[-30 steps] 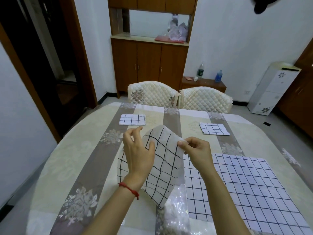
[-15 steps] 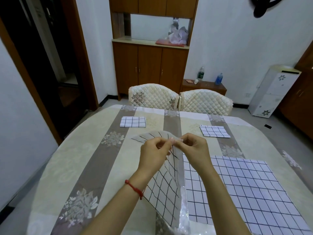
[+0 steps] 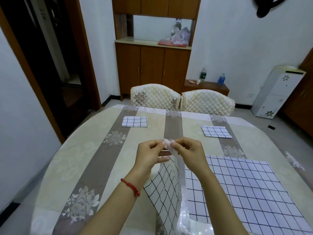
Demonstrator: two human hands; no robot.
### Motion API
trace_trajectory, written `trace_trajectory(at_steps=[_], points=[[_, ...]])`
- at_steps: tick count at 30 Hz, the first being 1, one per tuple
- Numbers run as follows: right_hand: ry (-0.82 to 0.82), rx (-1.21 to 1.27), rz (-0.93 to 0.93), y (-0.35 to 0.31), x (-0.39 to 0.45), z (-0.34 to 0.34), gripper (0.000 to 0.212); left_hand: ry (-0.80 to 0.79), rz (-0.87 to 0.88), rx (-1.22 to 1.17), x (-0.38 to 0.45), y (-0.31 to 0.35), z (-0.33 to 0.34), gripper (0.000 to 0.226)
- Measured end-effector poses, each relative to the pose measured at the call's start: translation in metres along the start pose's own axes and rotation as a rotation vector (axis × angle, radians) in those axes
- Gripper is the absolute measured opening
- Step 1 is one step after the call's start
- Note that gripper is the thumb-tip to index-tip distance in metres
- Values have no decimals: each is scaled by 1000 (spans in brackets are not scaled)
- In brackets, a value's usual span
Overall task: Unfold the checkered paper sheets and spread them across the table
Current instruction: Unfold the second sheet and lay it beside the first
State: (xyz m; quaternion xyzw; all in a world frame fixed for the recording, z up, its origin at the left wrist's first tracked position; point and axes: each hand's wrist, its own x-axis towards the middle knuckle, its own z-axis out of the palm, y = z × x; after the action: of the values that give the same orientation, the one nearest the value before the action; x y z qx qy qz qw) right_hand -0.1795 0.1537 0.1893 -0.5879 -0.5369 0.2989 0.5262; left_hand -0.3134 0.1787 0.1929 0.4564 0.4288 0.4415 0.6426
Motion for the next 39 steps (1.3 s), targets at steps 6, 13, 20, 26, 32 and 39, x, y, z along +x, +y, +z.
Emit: trace_trajectory(at_steps=[6, 13, 20, 26, 32, 39], points=[[211, -8, 69, 10, 6, -9, 13, 180, 37, 125, 16, -14, -30, 22], [194, -152, 181, 36, 42, -20, 14, 373, 28, 327, 55, -21, -88, 23], [327, -270, 199, 31, 99, -21, 14, 479, 110, 481, 103, 12, -141, 18], [481, -277, 280, 30, 137, -14, 17, 456, 198, 551, 149, 55, -184, 15], [599, -78, 163, 1, 157, 0, 8, 454, 352, 562, 192, 111, -220, 17], [726, 164, 3, -20, 131, 11, 7, 493, 569, 576, 183, 135, -250, 19]])
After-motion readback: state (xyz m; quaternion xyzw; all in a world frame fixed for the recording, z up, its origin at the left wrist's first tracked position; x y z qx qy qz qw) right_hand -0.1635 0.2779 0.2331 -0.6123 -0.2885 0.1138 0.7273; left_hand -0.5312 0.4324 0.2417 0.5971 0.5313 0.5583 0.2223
